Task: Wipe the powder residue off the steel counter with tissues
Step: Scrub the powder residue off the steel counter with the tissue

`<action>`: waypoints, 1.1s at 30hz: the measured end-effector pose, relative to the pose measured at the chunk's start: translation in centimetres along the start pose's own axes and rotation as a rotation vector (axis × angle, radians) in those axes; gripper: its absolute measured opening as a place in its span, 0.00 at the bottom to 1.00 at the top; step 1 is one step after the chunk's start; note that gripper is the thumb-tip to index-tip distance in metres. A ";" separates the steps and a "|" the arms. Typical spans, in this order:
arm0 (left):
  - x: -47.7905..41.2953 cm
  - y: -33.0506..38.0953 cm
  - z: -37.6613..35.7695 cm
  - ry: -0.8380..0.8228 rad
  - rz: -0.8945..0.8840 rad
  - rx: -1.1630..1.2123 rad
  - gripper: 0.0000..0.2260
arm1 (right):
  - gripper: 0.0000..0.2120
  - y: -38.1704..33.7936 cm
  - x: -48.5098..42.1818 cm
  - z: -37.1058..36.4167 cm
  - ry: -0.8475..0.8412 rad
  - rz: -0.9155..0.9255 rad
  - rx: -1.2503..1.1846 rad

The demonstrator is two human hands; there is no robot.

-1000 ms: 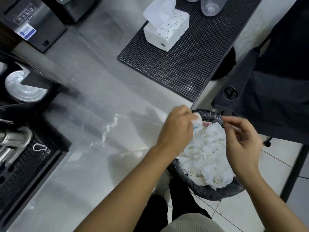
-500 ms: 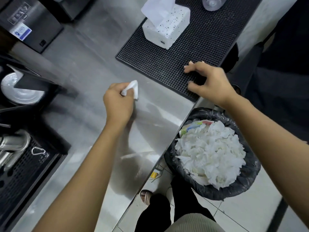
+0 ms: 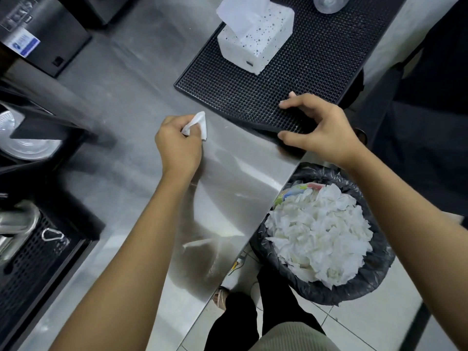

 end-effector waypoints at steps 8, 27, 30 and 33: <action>3.3 1.8 -4.2 0.023 -0.177 -0.062 0.14 | 0.10 0.2 0.1 -0.2 0.170 0.006 -0.074; 6.8 4.4 -6.7 -0.159 -0.273 -0.042 0.13 | 0.09 -0.1 -0.3 0.3 0.215 -0.011 -0.309; 11.1 6.7 -8.2 -0.409 -0.397 0.015 0.13 | 0.09 0.0 -0.4 0.3 0.216 -0.013 -0.325; 9.8 6.6 -7.3 -0.466 -0.296 0.153 0.12 | 0.10 0.0 -0.5 0.3 0.206 -0.013 -0.340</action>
Point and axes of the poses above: each hand's wrist, its own x-axis away from the middle knuckle, its own z-axis out of the back of the hand, y = z × x, the point moved 4 cm from there along -x, towards the middle knuckle, and after that the axes turned 4 degrees about -y, right-handed, at the moved point
